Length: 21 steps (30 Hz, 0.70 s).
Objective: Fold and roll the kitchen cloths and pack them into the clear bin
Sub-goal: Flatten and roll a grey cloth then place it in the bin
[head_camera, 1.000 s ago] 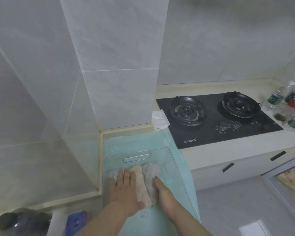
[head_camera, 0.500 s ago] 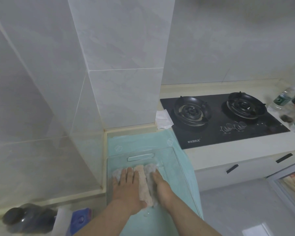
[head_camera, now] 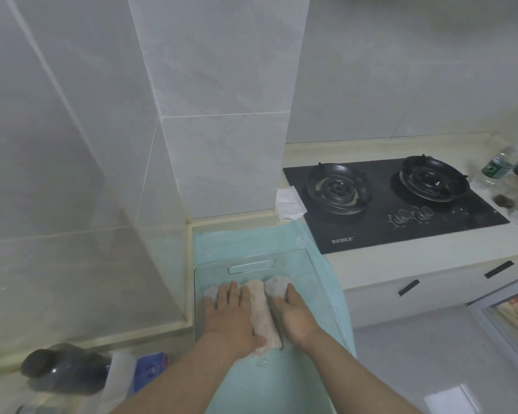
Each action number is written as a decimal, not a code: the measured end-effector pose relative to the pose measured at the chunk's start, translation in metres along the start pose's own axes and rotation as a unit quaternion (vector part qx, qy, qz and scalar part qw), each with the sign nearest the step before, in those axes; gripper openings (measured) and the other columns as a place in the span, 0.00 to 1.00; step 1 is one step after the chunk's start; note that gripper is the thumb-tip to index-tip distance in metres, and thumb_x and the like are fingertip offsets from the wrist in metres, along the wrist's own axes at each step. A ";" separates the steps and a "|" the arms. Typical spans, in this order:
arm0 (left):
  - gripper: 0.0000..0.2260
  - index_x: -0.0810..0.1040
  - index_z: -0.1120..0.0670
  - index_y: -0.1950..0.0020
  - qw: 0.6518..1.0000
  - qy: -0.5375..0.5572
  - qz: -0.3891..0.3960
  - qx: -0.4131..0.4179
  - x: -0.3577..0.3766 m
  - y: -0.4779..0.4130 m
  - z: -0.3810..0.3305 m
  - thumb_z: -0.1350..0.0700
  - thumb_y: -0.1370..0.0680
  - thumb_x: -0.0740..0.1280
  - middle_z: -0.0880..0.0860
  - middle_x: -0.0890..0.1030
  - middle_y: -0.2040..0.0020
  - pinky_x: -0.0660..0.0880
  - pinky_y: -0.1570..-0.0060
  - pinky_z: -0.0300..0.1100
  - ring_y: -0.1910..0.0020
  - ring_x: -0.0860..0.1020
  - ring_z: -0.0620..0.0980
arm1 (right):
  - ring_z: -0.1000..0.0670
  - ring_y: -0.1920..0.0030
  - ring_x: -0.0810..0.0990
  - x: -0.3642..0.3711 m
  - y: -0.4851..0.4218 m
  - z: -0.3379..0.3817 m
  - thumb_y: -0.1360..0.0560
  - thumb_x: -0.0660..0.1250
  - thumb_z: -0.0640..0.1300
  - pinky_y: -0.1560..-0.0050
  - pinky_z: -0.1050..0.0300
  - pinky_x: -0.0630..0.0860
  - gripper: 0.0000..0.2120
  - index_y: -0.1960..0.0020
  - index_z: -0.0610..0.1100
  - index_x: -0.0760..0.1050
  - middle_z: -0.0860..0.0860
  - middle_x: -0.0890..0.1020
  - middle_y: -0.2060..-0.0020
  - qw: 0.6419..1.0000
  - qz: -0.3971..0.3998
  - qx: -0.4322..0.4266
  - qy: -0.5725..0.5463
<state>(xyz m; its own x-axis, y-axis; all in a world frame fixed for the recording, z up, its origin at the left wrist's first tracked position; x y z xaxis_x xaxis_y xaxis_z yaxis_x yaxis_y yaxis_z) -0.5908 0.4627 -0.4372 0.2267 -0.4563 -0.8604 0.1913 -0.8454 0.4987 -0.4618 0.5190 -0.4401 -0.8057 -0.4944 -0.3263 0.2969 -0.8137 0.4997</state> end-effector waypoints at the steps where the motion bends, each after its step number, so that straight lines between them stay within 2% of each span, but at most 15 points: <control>1: 0.48 0.38 0.53 0.22 1.000 0.011 -0.007 0.003 -0.003 0.000 -0.001 0.34 0.28 0.63 0.56 0.37 0.22 0.41 0.26 0.59 0.23 0.36 0.57 | 0.51 0.37 0.73 -0.001 0.000 -0.001 0.24 0.60 0.49 0.41 0.59 0.68 0.19 0.35 0.46 0.68 0.53 0.73 0.38 1.000 -0.007 -0.004 0.018; 4: 0.45 0.39 0.53 0.22 0.999 0.037 -0.029 0.017 -0.015 0.002 -0.004 0.35 0.27 0.61 0.55 0.38 0.21 0.42 0.25 0.55 0.23 0.38 0.56 | 0.53 0.45 0.76 -0.005 -0.003 -0.008 0.30 0.63 0.54 0.42 0.52 0.74 0.15 0.46 0.49 0.71 0.53 0.77 0.47 0.998 -0.029 -0.018 0.056; 6: 0.43 0.41 0.53 0.21 0.998 0.044 -0.033 0.026 -0.021 0.005 -0.004 0.35 0.26 0.60 0.56 0.41 0.21 0.45 0.25 0.54 0.23 0.40 0.56 | 0.52 0.45 0.78 -0.007 0.007 -0.003 0.30 0.63 0.57 0.43 0.48 0.76 0.14 0.48 0.51 0.72 0.53 0.78 0.48 0.997 -0.028 -0.021 0.063; 8: 0.42 0.44 0.53 0.21 0.998 0.049 -0.034 0.031 -0.025 0.009 -0.004 0.36 0.25 0.61 0.56 0.44 0.21 0.48 0.25 0.54 0.22 0.43 0.56 | 0.47 0.40 0.77 -0.010 0.029 0.013 0.26 0.63 0.52 0.42 0.50 0.74 0.15 0.42 0.49 0.73 0.49 0.79 0.44 0.998 -0.037 -0.024 0.052; 9: 0.42 0.45 0.54 0.21 0.997 0.053 -0.039 0.033 -0.027 0.011 -0.003 0.36 0.25 0.61 0.56 0.45 0.21 0.49 0.25 0.53 0.22 0.44 0.56 | 0.46 0.36 0.74 -0.012 0.038 0.020 0.23 0.62 0.49 0.41 0.54 0.72 0.18 0.35 0.45 0.70 0.47 0.77 0.40 0.999 -0.033 -0.015 0.038; 11: 0.39 0.49 0.55 0.22 0.995 0.069 -0.056 0.045 -0.030 0.016 -0.001 0.38 0.24 0.62 0.57 0.48 0.21 0.52 0.26 0.52 0.22 0.47 0.55 | 0.47 0.28 0.65 -0.018 0.051 0.026 0.21 0.59 0.46 0.33 0.53 0.64 0.25 0.26 0.42 0.60 0.46 0.68 0.29 0.999 -0.029 0.014 0.015; 13: 0.33 0.56 0.55 0.24 0.988 0.114 -0.083 0.059 -0.037 0.021 0.003 0.41 0.23 0.61 0.55 0.55 0.22 0.58 0.28 0.48 0.24 0.54 0.53 | 0.48 0.27 0.63 -0.024 0.058 0.030 0.19 0.56 0.47 0.32 0.56 0.61 0.23 0.25 0.44 0.60 0.48 0.64 0.26 0.999 -0.038 0.013 0.004; 16: 0.27 0.62 0.53 0.25 0.960 0.235 -0.133 0.068 -0.053 0.031 0.012 0.44 0.21 0.61 0.51 0.63 0.25 0.61 0.31 0.42 0.27 0.62 0.50 | 0.48 0.31 0.68 -0.033 0.068 0.043 0.18 0.55 0.46 0.39 0.61 0.62 0.18 0.30 0.42 0.68 0.47 0.71 0.30 0.998 -0.058 -0.033 0.017; 19: 0.22 0.69 0.52 0.29 0.917 0.353 -0.175 0.062 -0.067 0.046 0.024 0.47 0.21 0.63 0.49 0.71 0.30 0.64 0.34 0.40 0.31 0.69 0.48 | 0.52 0.29 0.66 -0.042 0.075 0.057 0.19 0.57 0.46 0.34 0.62 0.59 0.20 0.28 0.44 0.66 0.51 0.70 0.30 0.995 -0.050 -0.087 0.026; 21: 0.16 0.75 0.53 0.35 0.880 0.426 -0.202 0.055 -0.074 0.060 0.031 0.49 0.20 0.63 0.48 0.76 0.36 0.67 0.37 0.41 0.36 0.73 0.47 | 0.52 0.31 0.68 -0.049 0.077 0.063 0.20 0.59 0.46 0.29 0.55 0.63 0.19 0.29 0.46 0.68 0.52 0.70 0.31 0.993 -0.040 -0.109 0.006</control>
<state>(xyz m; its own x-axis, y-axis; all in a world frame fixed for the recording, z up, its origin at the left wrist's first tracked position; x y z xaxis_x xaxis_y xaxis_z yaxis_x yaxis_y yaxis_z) -0.6256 0.4365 -0.3470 0.8043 0.2215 -0.5514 0.3373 -0.9341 0.1167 -0.4320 0.4995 -0.3348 -0.8249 -0.4287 -0.3685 0.3382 -0.8966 0.2860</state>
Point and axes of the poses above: each hand's wrist, its own y-axis away from the middle knuckle, its own x-axis out of the palm, z = x × y, the point moved 2 cm from there along -y, towards the middle knuckle
